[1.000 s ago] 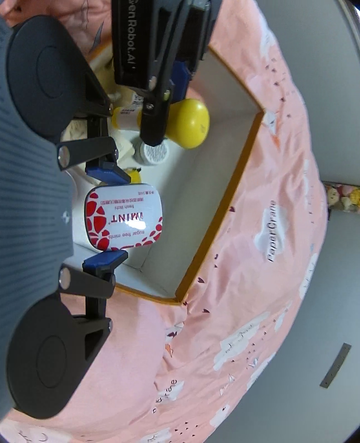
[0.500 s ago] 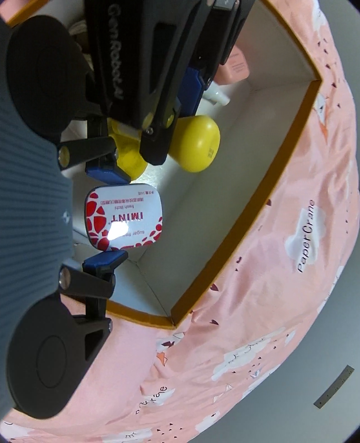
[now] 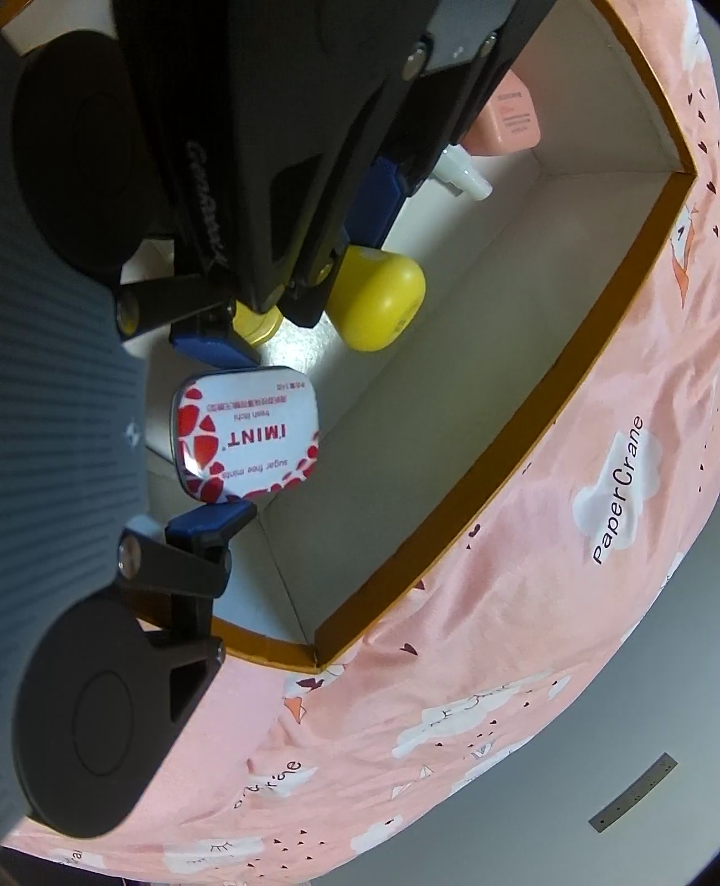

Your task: Organize rigid objects

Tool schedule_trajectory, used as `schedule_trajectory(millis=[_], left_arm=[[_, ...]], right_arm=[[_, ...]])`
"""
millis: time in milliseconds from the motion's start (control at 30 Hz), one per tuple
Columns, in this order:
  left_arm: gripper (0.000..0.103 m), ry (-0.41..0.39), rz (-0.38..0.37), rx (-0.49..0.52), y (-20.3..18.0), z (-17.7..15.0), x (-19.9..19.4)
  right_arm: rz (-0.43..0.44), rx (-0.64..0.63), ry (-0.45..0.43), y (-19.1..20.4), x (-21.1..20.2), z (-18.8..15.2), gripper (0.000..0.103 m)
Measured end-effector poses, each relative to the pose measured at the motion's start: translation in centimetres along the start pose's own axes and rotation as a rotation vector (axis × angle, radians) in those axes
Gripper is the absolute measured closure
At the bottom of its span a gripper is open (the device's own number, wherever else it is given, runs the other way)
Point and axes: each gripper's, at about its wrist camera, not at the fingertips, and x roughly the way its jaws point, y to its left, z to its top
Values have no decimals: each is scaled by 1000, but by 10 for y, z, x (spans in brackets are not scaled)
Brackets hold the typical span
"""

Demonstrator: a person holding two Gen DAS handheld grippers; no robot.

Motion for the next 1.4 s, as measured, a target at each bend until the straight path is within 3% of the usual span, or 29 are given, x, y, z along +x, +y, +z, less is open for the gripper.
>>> schedule_trajectory(millis=[233,300,367,467,833,1067,1400], left_arm=[[68,3,13,7,-1,0,-1],[51,-12,17,6,-2,-1,-4],[43,-39,33,5,-3,0,-8],[40,-59,37,2,-4,1,-14],[37,-195,4,-76,-8,-8,-59],[37,-333,59,-68,-15,-21,-105],[36,-510,167,21,-24,-52,-161]], right_arm=[[-4,-7,0,2,-1,-1,51],[-5,-7,-6,1,-4,0,48],[-8,-7,-15,0,-6,0,45],[-11,-10,-26,0,-11,0,45],[-16,35,-85,-6,-40,-3,41],[-7,105,-144,-3,-71,-10,37],[13,273,-252,3,-126,-37,27]])
